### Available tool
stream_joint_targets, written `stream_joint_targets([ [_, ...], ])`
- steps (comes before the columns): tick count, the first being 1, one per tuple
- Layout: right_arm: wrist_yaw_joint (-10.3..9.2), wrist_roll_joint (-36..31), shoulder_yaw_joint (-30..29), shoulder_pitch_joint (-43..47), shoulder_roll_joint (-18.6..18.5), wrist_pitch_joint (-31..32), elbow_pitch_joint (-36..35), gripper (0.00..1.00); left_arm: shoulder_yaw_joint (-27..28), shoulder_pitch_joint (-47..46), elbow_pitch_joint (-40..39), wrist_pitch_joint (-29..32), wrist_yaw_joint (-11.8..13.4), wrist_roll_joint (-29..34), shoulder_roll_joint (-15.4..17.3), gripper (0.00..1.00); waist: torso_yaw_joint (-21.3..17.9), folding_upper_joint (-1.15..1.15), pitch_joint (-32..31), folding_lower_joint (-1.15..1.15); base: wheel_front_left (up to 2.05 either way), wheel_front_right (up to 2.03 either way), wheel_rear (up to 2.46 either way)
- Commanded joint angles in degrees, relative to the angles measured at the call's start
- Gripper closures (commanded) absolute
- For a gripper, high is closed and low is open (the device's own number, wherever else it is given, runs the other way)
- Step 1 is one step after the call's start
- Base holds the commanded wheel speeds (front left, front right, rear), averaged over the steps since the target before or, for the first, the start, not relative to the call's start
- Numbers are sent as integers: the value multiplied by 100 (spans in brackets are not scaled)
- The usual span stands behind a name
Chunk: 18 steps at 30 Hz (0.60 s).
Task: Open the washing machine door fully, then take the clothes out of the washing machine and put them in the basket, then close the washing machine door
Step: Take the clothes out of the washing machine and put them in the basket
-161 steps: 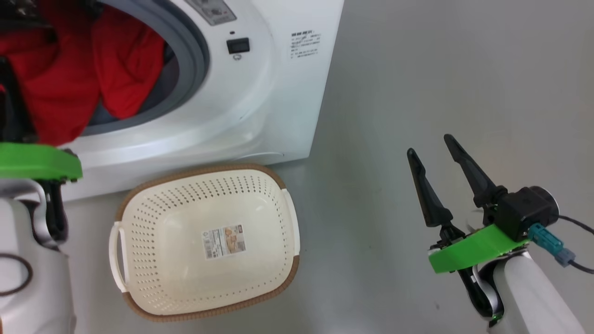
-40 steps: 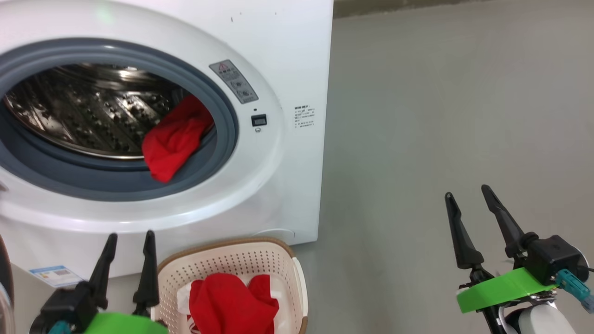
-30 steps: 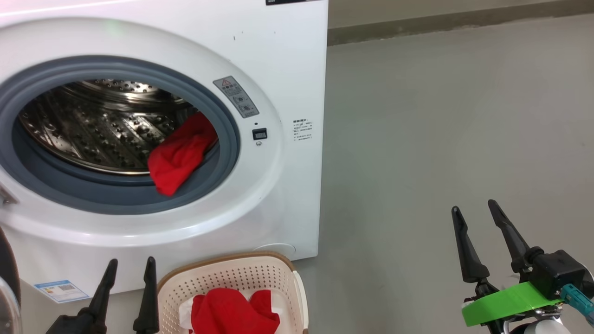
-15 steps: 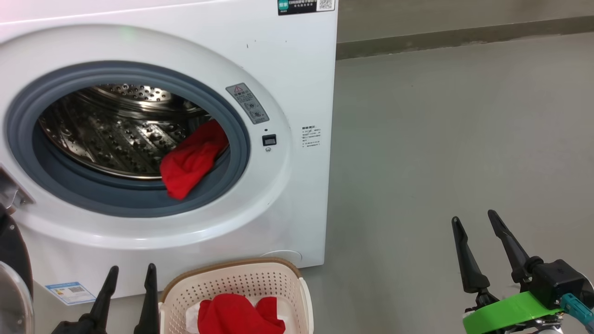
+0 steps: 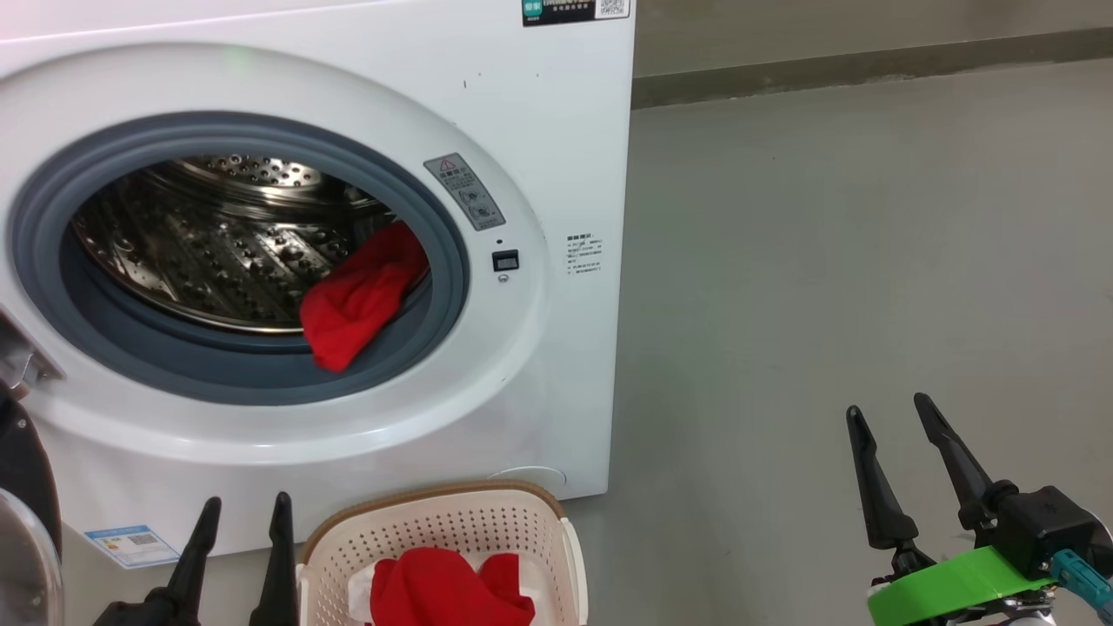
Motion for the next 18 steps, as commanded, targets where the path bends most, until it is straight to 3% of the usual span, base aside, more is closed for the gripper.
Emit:
stream_joint_targets([
  [1,34,-64,103,-112,-87,-35,-175,0,191,-59,-173,-69,-22,-58,32,0,-2,0,13,0,0,0,0],
  [10,34,-78,121,-132,-98,-35,-220,0,115,-321,-116,-69,27,-84,31,0,27,0,266,0,0,0,0],
  [18,34,-102,162,-476,-110,-35,-379,0,116,-1228,155,-69,3,-59,47,0,48,0,1084,0,0,0,0],
])
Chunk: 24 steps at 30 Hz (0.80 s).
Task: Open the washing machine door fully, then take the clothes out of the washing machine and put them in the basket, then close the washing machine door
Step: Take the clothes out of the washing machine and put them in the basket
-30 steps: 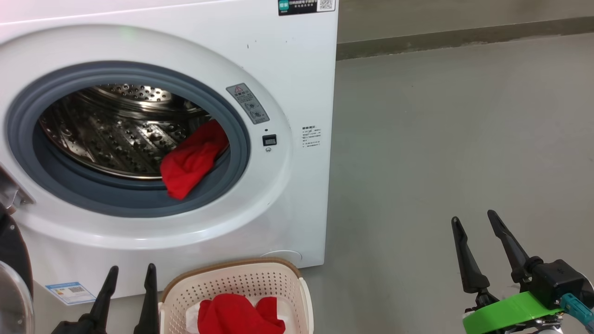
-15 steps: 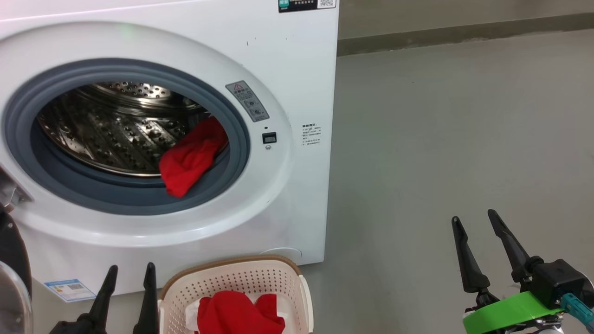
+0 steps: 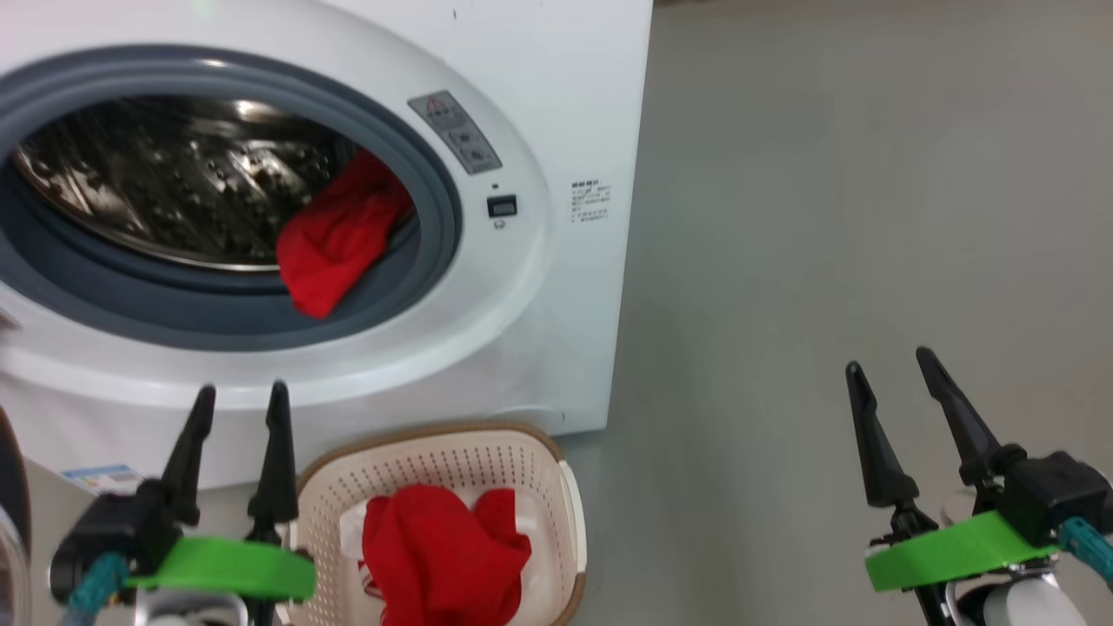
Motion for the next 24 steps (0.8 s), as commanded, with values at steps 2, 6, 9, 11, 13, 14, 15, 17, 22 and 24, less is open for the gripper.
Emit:
stream_joint_targets([
  [2,34,-109,178,-344,-86,-35,-162,0,132,-552,98,-69,-16,29,98,0,30,0,630,0,0,0,0],
  [6,34,-120,277,-561,-79,-35,-172,0,131,-1258,402,-69,-29,-18,182,0,-5,0,1070,0,0,0,0],
  [9,34,-133,353,-776,-83,-35,-191,0,120,-1957,731,-69,-36,-29,287,0,-58,0,1517,0,0,0,0],
  [11,34,-138,373,-876,-92,-35,-204,0,107,-2326,907,-69,-38,-42,343,0,-83,0,1737,0,0,0,0],
  [13,34,-145,406,-968,-110,-35,-206,0,108,-2695,1134,-69,-39,-82,406,0,-111,0,1942,0,0,0,0],
  [14,34,-146,420,-1017,-123,-35,-208,0,110,-2897,1250,-69,-39,-92,447,0,-125,0,2043,0,0,0,0],
  [15,34,-146,432,-1065,-136,-35,-207,0,111,-3101,1362,-69,-39,-112,482,0,-139,0,2139,0,0,0,0],
  [17,34,-149,452,-1112,-153,-35,-201,0,106,-3305,1468,-69,-39,-127,524,0,-154,0,2233,0,0,0,0],
  [22,34,-174,669,-1350,-203,-35,-154,0,-16,-4150,2193,-69,-40,-197,726,0,-259,0,2587,0,0,0,0],
  [24,34,-167,737,-1408,-203,-35,-128,0,-7,-4487,2550,-69,-40,-320,808,0,-301,0,2665,0,0,0,0],
])
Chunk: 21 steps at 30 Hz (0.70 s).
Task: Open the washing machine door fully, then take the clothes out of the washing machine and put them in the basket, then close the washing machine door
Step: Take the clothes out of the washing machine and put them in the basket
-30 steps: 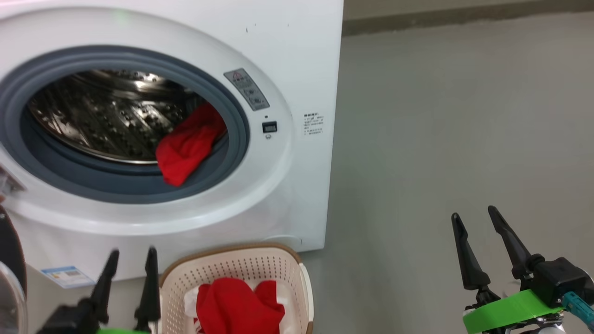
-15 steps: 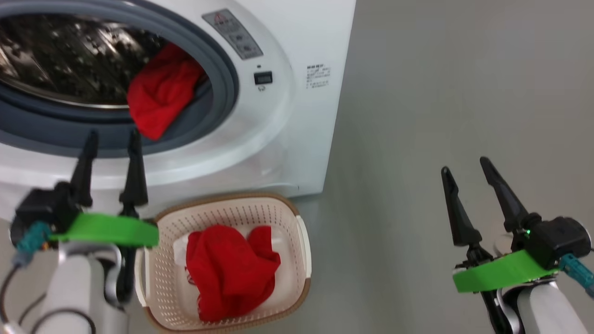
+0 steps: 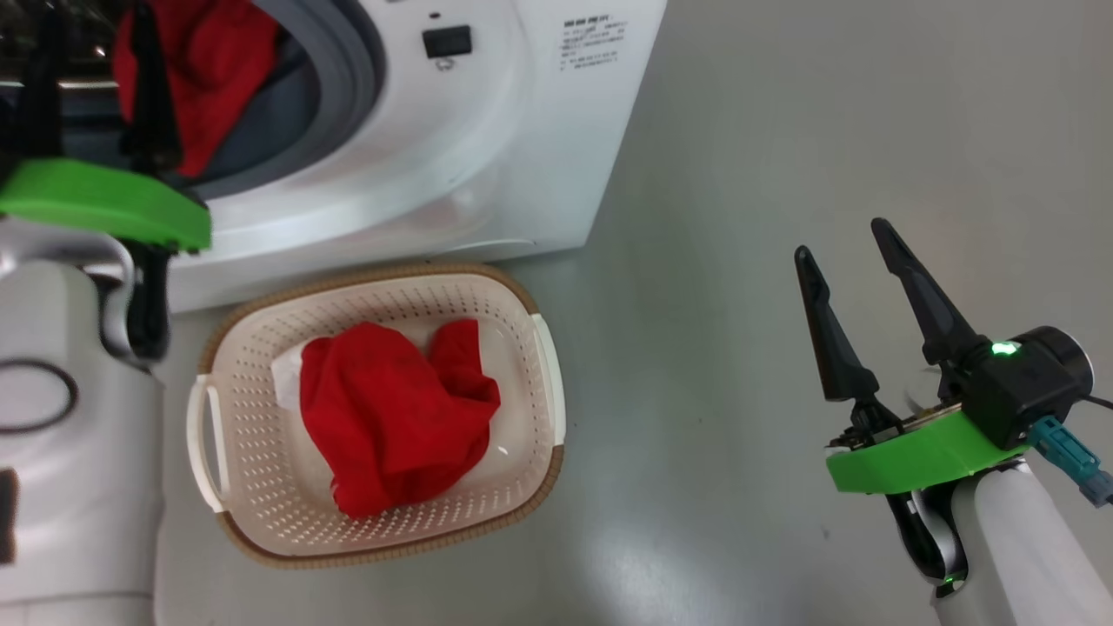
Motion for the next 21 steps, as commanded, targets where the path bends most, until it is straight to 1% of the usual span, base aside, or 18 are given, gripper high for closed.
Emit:
stream_joint_targets([
  [1,34,15,163,-29,-36,-35,-99,0,106,-179,13,-28,-29,-60,313,0,-165,0,316,0,0,0,0],
  [4,34,23,256,-63,-44,-35,-31,0,-31,-592,699,12,-29,-247,385,0,-229,0,358,0,0,0,0],
  [8,34,24,361,-61,-58,-35,17,0,-139,-1086,1537,388,-29,-452,543,0,-324,0,367,0,0,0,0],
  [10,34,26,408,-55,-63,-35,33,0,-229,-1284,1816,589,-29,-539,625,0,-371,0,362,0,0,0,0],
  [13,34,34,466,-28,-62,-35,57,0,-347,-1502,2219,820,-16,-452,840,0,-432,0,342,0,0,0,0],
  [17,34,52,547,20,-49,-35,93,0,-479,-1701,2714,1239,119,-336,1005,0,-510,0,293,0,0,0,0],
  [21,34,115,647,57,-29,-35,144,0,-411,-1779,3038,1615,314,-420,1122,0,-606,0,209,0,0,0,0],
])
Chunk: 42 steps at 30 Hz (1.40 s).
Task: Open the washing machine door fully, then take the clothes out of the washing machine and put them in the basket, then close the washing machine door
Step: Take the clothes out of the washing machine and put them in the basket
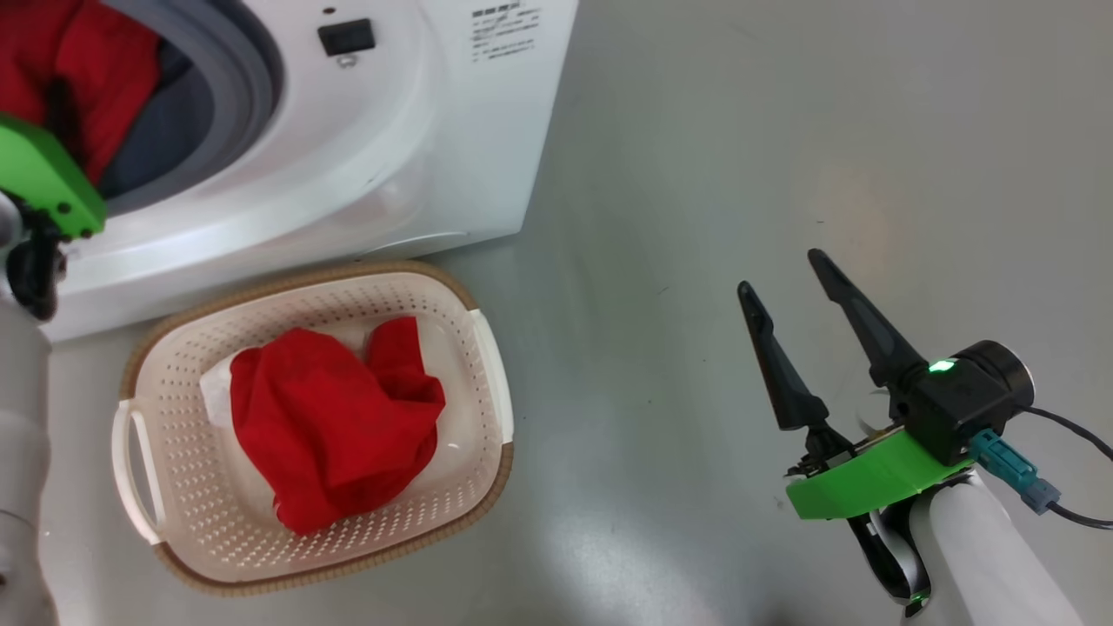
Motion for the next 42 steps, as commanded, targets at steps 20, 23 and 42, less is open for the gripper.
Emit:
stream_joint_targets([
  [20,34,190,73,43,-7,-35,-121,0,174,261,-237,-1298,29,-301,230,100,14,0,-164,0,0,0,0],
  [23,34,187,26,16,-2,-35,-152,0,171,453,-401,-1556,1,-290,182,100,94,0,-227,0,0,0,0],
  [42,34,251,-18,168,50,-35,-32,0,1325,3053,-4223,-1637,-277,75,-634,100,526,0,-1142,0,0,0,0],
])
